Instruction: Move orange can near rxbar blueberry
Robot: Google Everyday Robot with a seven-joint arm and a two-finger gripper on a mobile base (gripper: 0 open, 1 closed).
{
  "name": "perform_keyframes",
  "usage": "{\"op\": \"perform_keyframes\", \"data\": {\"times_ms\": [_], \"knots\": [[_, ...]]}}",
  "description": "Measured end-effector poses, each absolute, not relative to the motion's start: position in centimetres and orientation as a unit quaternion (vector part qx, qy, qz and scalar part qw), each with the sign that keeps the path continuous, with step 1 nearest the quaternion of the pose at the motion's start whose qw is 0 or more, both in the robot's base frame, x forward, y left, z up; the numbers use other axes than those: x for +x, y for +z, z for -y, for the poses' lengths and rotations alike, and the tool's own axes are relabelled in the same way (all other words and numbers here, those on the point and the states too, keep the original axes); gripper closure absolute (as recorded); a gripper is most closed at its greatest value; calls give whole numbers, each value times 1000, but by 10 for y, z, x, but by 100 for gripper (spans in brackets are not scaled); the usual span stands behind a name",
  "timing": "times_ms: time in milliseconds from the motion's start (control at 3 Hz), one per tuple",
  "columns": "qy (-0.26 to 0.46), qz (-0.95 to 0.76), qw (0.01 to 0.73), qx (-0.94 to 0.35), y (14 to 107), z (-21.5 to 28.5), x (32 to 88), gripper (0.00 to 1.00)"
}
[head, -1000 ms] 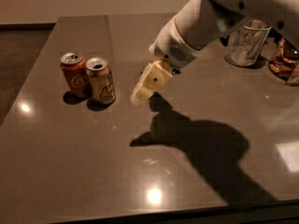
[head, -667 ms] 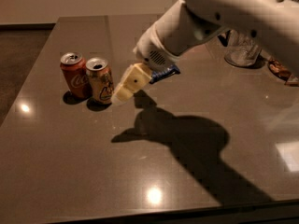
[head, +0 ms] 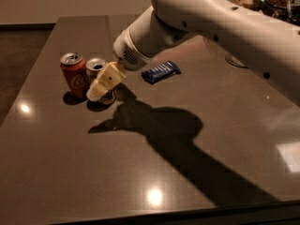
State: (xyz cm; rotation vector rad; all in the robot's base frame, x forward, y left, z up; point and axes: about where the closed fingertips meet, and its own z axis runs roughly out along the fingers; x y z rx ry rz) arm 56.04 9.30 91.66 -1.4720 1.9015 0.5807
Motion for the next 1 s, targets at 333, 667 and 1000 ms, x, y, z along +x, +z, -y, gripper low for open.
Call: {"op": "perform_keyframes", "data": {"times_ms": [333, 667, 1000], "knots": [[225, -726, 332, -559, 915, -111, 565, 0], [228, -726, 332, -557, 916, -122, 565, 18], [231, -729, 336, -550, 922, -120, 566, 40]]}}
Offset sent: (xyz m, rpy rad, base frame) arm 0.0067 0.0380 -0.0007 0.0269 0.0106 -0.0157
